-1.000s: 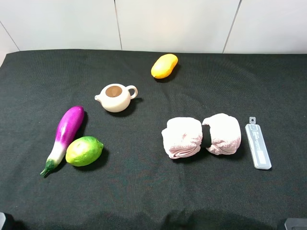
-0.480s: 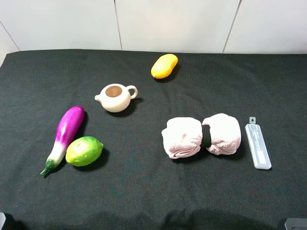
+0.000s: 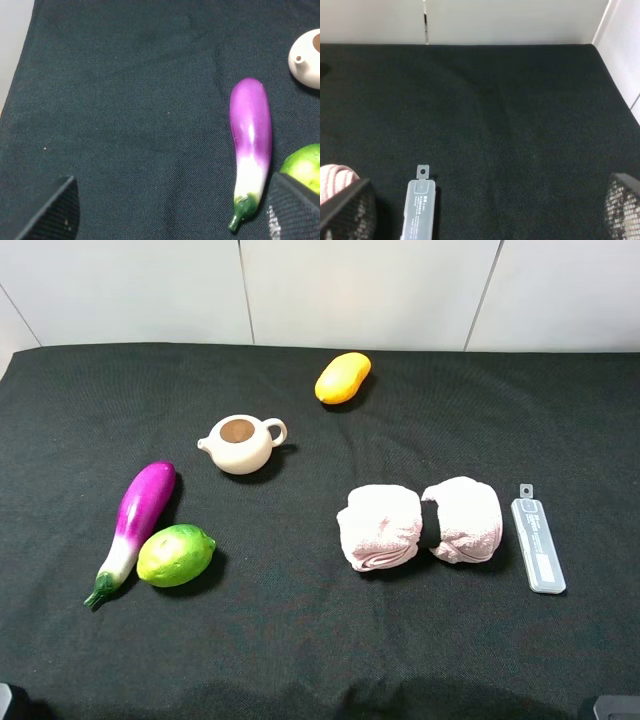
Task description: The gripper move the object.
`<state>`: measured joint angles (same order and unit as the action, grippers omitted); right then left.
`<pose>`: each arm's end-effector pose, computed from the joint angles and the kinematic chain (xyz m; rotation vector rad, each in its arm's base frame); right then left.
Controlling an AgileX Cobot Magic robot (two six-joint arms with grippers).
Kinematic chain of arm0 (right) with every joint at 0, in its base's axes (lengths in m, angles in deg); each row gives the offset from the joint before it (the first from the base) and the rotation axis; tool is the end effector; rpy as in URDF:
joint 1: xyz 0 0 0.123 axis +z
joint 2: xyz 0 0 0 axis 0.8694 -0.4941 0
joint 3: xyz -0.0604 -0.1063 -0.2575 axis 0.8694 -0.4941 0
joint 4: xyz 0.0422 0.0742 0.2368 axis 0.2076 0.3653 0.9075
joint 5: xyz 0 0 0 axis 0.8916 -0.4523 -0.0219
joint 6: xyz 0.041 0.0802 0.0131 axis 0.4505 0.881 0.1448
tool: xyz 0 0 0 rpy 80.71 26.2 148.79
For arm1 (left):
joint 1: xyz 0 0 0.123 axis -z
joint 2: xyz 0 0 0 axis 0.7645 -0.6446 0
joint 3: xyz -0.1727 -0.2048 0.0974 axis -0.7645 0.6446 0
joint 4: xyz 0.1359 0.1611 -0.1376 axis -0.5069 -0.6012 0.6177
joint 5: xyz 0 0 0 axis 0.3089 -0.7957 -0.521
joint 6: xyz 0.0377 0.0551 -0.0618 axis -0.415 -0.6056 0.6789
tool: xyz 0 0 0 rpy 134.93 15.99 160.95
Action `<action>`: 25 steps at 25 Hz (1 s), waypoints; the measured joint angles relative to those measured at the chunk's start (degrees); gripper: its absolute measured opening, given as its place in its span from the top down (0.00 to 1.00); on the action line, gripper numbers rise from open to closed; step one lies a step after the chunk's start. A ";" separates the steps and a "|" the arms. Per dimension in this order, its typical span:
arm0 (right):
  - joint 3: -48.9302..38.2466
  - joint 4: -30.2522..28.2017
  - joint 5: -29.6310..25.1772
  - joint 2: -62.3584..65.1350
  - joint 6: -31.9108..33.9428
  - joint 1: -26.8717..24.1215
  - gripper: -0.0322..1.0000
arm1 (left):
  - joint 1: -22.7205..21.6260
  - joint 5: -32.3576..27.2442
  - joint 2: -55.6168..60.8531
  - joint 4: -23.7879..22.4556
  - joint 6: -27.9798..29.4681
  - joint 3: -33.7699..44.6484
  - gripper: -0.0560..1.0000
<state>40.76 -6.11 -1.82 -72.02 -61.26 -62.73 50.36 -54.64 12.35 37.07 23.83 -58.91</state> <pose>-0.0044 -0.0041 0.2798 0.0593 2.0022 -0.0800 -0.0042 0.0061 0.2739 -0.0137 2.0555 0.0756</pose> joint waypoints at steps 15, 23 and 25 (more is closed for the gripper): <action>-0.30 0.00 0.14 0.00 0.18 0.00 0.30 | 0.00 0.00 0.00 -0.05 0.00 0.00 0.20; -0.30 0.00 0.14 0.00 0.18 0.00 0.30 | 0.00 0.04 0.00 -0.05 0.00 0.00 0.20; -0.30 0.00 0.14 0.00 0.18 0.00 0.30 | 0.00 0.04 0.00 -0.05 0.00 0.00 0.20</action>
<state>40.46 -6.11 -1.67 -72.02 -61.08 -62.73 50.36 -54.60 12.35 37.02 23.83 -58.91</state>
